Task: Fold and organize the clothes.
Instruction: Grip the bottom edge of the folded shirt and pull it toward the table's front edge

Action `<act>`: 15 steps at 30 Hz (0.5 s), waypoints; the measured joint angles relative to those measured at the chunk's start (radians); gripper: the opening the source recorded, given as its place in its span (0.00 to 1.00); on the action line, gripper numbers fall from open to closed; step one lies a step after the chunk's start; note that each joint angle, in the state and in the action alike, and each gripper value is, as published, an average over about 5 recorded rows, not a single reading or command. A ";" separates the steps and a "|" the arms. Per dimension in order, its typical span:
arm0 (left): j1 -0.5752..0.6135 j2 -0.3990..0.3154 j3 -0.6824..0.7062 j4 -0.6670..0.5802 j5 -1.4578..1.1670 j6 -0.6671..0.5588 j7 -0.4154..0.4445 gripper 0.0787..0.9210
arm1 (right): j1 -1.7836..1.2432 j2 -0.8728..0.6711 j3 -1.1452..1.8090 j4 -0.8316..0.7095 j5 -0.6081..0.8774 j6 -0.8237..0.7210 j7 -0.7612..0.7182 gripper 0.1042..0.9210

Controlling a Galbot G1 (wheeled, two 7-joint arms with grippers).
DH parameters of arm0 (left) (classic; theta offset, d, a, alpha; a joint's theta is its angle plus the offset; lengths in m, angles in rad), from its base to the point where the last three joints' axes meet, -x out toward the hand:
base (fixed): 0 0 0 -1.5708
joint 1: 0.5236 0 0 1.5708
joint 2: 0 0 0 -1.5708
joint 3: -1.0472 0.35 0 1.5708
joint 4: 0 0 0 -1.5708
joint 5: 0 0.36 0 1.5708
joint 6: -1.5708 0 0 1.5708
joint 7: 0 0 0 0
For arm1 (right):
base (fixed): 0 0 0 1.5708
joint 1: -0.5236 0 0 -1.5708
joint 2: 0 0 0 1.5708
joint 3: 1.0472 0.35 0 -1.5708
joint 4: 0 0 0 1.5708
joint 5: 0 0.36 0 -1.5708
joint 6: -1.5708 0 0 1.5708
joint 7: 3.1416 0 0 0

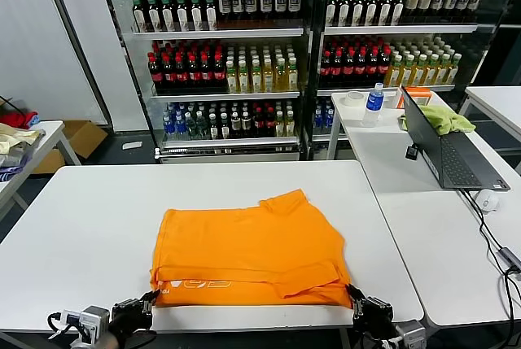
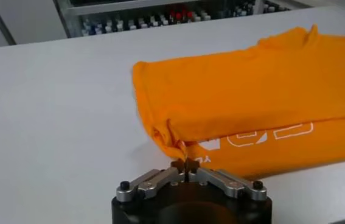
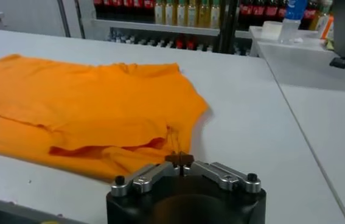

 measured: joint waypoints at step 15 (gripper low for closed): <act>-0.003 0.027 -0.046 -0.039 -0.025 -0.027 0.005 0.46 | 0.006 -0.047 0.037 0.090 0.003 -0.026 0.009 0.47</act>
